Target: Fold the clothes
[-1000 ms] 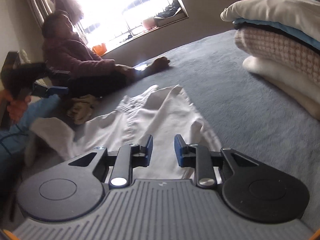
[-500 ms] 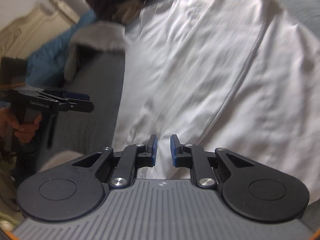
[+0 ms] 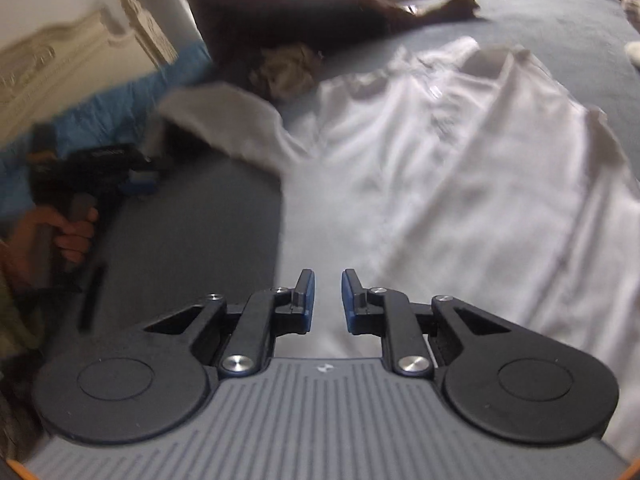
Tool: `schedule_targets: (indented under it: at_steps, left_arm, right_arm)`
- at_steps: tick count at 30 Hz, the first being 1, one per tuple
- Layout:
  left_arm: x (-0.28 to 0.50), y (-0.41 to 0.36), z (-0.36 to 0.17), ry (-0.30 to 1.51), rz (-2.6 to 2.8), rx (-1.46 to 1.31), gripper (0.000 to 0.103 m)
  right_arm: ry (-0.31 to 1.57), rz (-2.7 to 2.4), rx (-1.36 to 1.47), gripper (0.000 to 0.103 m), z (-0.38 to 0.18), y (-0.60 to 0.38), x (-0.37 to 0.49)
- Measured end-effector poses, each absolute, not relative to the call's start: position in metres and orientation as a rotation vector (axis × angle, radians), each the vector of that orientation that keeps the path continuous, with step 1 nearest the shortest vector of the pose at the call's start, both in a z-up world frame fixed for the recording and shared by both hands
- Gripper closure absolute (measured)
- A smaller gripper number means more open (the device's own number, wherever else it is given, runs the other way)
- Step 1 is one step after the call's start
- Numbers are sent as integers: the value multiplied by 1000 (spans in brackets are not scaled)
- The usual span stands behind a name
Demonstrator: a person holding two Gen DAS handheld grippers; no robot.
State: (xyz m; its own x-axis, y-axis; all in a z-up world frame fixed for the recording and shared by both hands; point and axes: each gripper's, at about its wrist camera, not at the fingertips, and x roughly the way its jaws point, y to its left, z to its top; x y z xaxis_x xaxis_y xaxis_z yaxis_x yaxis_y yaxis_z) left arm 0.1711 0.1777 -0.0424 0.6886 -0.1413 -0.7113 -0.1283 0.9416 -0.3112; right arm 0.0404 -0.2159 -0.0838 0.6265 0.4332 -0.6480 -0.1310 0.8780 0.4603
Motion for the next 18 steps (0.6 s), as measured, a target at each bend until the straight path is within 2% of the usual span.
schedule_targets:
  at_steps: [6, 9, 12, 13, 14, 15, 16, 18]
  left_arm:
    - [259, 245, -9, 598, 163, -390, 29]
    - [300, 265, -12, 588, 214, -392, 32]
    - [329, 278, -22, 621, 239, -417, 50]
    - [333, 282, -26, 627, 236, -419, 62]
    - [335, 285, -31, 631, 232, -418, 80]
    - [335, 284, -35, 628, 219, -401, 90]
    - [335, 282, -39, 622, 208, -385, 97]
    - [325, 275, -37, 575, 198, -349, 100]
  right_arm:
    - [758, 384, 494, 88, -82, -164, 102]
    - [766, 408, 519, 88, -90, -136, 125]
    - [781, 425, 530, 88, -96, -112, 140]
    - [790, 428, 532, 88, -98, -109, 142]
    - [800, 430, 534, 88, -101, -106, 144]
    - [813, 428, 538, 88, -104, -105, 146]
    - [826, 425, 542, 88, -107, -105, 147]
    - [842, 410, 543, 88, -110, -108, 146]
